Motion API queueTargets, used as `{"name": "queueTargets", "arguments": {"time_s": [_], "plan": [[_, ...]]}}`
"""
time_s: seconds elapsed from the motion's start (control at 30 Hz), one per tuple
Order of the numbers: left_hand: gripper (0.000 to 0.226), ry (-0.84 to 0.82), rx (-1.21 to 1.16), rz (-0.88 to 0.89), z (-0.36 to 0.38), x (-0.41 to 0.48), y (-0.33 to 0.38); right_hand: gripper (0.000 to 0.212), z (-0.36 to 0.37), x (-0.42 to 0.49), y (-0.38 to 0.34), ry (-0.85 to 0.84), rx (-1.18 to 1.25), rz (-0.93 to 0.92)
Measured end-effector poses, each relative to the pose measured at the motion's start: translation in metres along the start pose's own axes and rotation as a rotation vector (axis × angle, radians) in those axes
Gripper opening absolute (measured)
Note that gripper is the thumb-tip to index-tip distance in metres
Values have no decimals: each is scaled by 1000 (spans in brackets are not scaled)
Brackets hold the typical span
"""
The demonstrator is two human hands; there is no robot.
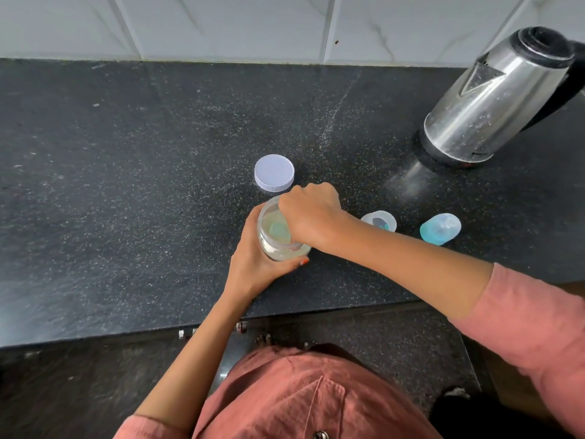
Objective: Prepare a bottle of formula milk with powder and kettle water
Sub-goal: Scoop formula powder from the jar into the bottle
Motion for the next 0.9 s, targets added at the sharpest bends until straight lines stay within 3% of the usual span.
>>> {"name": "queueTargets", "arguments": {"time_s": [0.33, 0.63, 0.9], "plan": [[90, -7, -3, 13, 0, 0, 0, 21, 2, 1, -7, 60, -68, 25], [88, -20, -4, 0, 0, 0, -1, 23, 4, 12, -14, 2, -112, -17], [92, 2, 23, 2, -1, 0, -2, 20, 0, 0, 12, 176, 75, 54]]}}
Point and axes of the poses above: each hand's wrist, its own x-axis towards the middle knuckle, its own z-axis out of the palm, y = z × x, the point moved 1 cm from there along x, towards the middle knuckle, and after that the axes turned 11 degrees about -x, right-handed, at the moved point
